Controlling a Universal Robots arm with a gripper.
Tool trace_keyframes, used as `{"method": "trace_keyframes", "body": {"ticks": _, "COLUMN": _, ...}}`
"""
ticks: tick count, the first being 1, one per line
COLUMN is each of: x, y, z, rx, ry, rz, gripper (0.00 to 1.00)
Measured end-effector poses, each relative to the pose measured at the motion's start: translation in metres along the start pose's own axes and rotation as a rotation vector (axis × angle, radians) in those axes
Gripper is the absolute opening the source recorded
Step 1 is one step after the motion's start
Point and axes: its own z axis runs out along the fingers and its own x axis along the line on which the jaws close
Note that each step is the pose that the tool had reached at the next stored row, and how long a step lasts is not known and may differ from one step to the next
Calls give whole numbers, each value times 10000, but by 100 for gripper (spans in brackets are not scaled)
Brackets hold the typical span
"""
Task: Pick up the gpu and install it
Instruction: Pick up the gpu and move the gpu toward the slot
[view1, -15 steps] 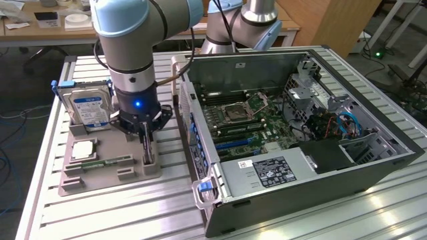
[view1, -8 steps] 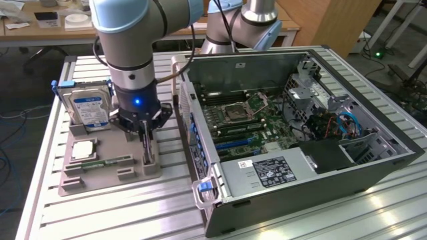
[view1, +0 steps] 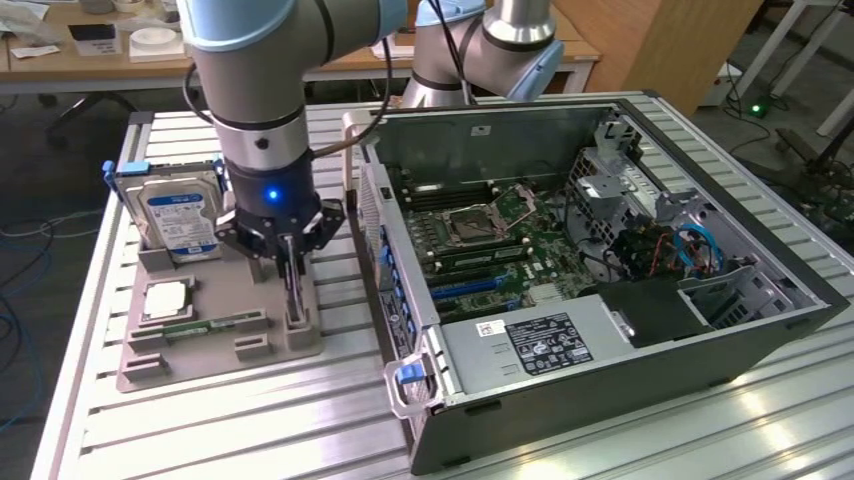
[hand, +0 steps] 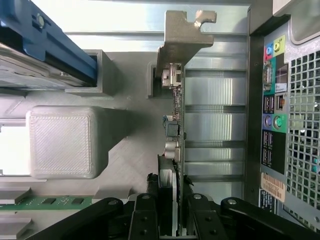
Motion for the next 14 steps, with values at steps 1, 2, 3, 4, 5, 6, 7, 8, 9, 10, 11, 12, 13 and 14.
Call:
{"method": "trace_keyframes", "body": {"ticks": 1, "x": 0, "y": 0, "z": -11, "rx": -1, "ry": 0, "rz": 0, "gripper": 27}}
{"method": "trace_keyframes", "body": {"ticks": 2, "x": 0, "y": 0, "z": -20, "rx": -4, "ry": 0, "rz": 0, "gripper": 27}}
{"method": "trace_keyframes", "body": {"ticks": 3, "x": -1, "y": 1, "z": -29, "rx": -6, "ry": 0, "rz": -1, "gripper": 27}}
{"method": "trace_keyframes", "body": {"ticks": 4, "x": -1, "y": 1, "z": -35, "rx": -10, "ry": -1, "rz": 0, "gripper": 27}}
{"method": "trace_keyframes", "body": {"ticks": 5, "x": -1, "y": 1, "z": -45, "rx": -10, "ry": -1, "rz": 0, "gripper": 27}}
{"method": "trace_keyframes", "body": {"ticks": 6, "x": -1, "y": 1, "z": -56, "rx": -13, "ry": 0, "rz": 0, "gripper": 27}}
{"method": "trace_keyframes", "body": {"ticks": 7, "x": -1, "y": 2, "z": -70, "rx": -18, "ry": 0, "rz": 0, "gripper": 27}}
{"method": "trace_keyframes", "body": {"ticks": 8, "x": -1, "y": 2, "z": -81, "rx": -24, "ry": 1, "rz": 0, "gripper": 27}}
{"method": "trace_keyframes", "body": {"ticks": 9, "x": -1, "y": 2, "z": -88, "rx": -30, "ry": 0, "rz": 0, "gripper": 27}}
{"method": "trace_keyframes", "body": {"ticks": 10, "x": -1, "y": 2, "z": -94, "rx": -32, "ry": 0, "rz": 1, "gripper": 27}}
{"method": "trace_keyframes", "body": {"ticks": 11, "x": -1, "y": 3, "z": -100, "rx": -34, "ry": 0, "rz": 1, "gripper": 27}}
{"method": "trace_keyframes", "body": {"ticks": 12, "x": -2, "y": 3, "z": -107, "rx": -38, "ry": 1, "rz": 0, "gripper": 27}}
{"method": "trace_keyframes", "body": {"ticks": 13, "x": -2, "y": 3, "z": -116, "rx": -42, "ry": 1, "rz": 1, "gripper": 27}}
{"method": "trace_keyframes", "body": {"ticks": 14, "x": -2, "y": 3, "z": -127, "rx": -47, "ry": 1, "rz": 1, "gripper": 27}}
